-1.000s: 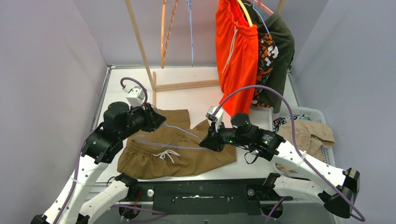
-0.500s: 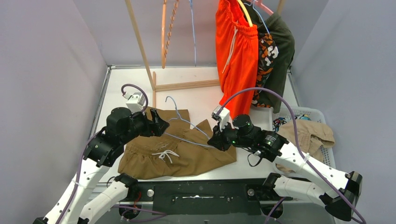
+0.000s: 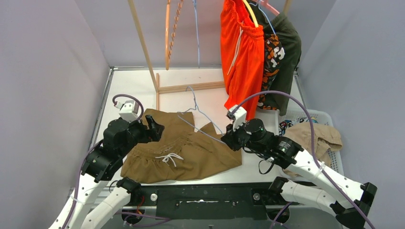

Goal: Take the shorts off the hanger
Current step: Remove the shorts from the hanger, then place the hanger on the clothes rod.

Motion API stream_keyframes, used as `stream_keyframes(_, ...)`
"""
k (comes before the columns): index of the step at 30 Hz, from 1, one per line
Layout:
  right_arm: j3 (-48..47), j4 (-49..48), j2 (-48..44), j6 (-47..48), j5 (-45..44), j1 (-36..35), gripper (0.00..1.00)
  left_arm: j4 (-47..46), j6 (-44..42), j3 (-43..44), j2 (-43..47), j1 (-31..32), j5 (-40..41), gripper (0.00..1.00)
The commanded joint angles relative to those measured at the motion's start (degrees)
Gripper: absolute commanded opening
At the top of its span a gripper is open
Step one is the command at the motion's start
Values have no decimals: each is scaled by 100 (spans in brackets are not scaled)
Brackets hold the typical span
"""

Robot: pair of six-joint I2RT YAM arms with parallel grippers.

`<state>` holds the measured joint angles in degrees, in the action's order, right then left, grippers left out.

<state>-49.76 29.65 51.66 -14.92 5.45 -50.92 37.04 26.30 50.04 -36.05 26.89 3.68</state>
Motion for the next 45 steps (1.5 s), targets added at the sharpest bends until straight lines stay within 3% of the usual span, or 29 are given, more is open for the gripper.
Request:
stream_keyframes(1,-219,-268,-318,-216,-896,47,0,-388,115,-363,343,-17,909,81)
stream_keyframes(10,-154,-563,-647,-499,-1454,47,0,-605,64,-1108,833,-15,1725,81)
stream_keyframes(16,-299,-375,-463,-653,-2156,46,0,-898,467,-1761,974,-15,1751,80)
stream_keyframes(24,-671,-539,-260,-1383,-3519,59,0,-813,551,-1687,910,-109,2093,79)
stream_keyframes(26,-779,-783,-192,-1441,-3469,55,0,-755,630,-1688,953,-201,2180,78)
stream_keyframes(31,-1429,-1043,278,-1294,-3221,48,0,-794,622,-1734,976,-447,2149,76)
stream_keyframes(40,-3098,-1449,1496,56,-4016,77,0,-777,610,-1716,778,-696,1938,75)
stream_keyframes(45,-3510,-1917,1875,527,-3670,103,0,-794,596,-1727,760,-798,1829,75)
